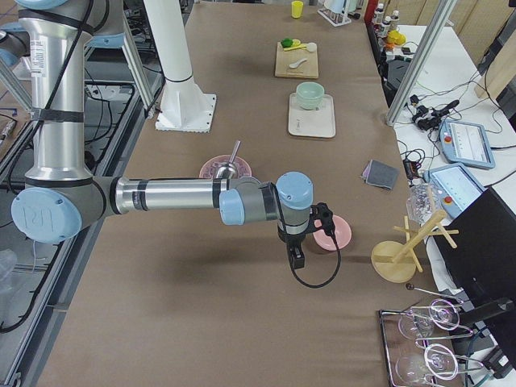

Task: Stack pink bowl on green and place spoon
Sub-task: 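Move the right gripper toward the pink bowl near the wooden stand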

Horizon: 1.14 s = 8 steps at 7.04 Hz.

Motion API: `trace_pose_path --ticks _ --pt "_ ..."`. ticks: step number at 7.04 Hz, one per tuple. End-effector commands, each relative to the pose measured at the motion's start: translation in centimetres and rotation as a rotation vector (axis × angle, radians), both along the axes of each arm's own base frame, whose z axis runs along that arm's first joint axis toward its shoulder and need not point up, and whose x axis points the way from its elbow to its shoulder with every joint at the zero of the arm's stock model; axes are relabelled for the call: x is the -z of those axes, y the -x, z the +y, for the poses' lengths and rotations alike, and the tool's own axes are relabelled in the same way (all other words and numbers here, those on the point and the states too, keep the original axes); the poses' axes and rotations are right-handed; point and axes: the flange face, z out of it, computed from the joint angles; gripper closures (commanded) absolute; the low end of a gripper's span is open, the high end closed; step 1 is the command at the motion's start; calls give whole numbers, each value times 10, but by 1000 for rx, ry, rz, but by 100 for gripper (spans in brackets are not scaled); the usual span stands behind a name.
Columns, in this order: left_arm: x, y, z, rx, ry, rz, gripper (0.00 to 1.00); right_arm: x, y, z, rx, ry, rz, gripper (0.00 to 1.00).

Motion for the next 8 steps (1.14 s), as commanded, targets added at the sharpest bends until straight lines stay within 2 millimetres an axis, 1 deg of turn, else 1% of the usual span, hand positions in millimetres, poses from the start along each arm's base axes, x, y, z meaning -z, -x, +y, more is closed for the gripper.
trace_pose_path --ticks 1,2,3,4,5,6,7,8 --pt "50 -3 -53 12 -187 8 2 30 4 -15 -54 -129 -27 0" --pt "64 -3 -58 50 -185 31 2 44 7 -30 -53 -161 -30 0" --pt "61 -3 -59 52 -205 33 2 29 18 -46 -34 -140 -33 0" --pt "56 -4 -60 51 -216 33 2 18 54 -82 23 -114 -31 0" --pt "51 -5 -60 50 -229 34 2 9 77 -109 47 -81 -32 0" --pt "47 -7 -57 45 -223 36 2 20 111 -117 43 -35 -45 1" --pt "46 -7 -57 45 -223 34 2 25 142 -131 -1 32 -32 3" --pt "46 -7 -58 45 -223 34 2 15 159 -132 -36 45 -45 5"
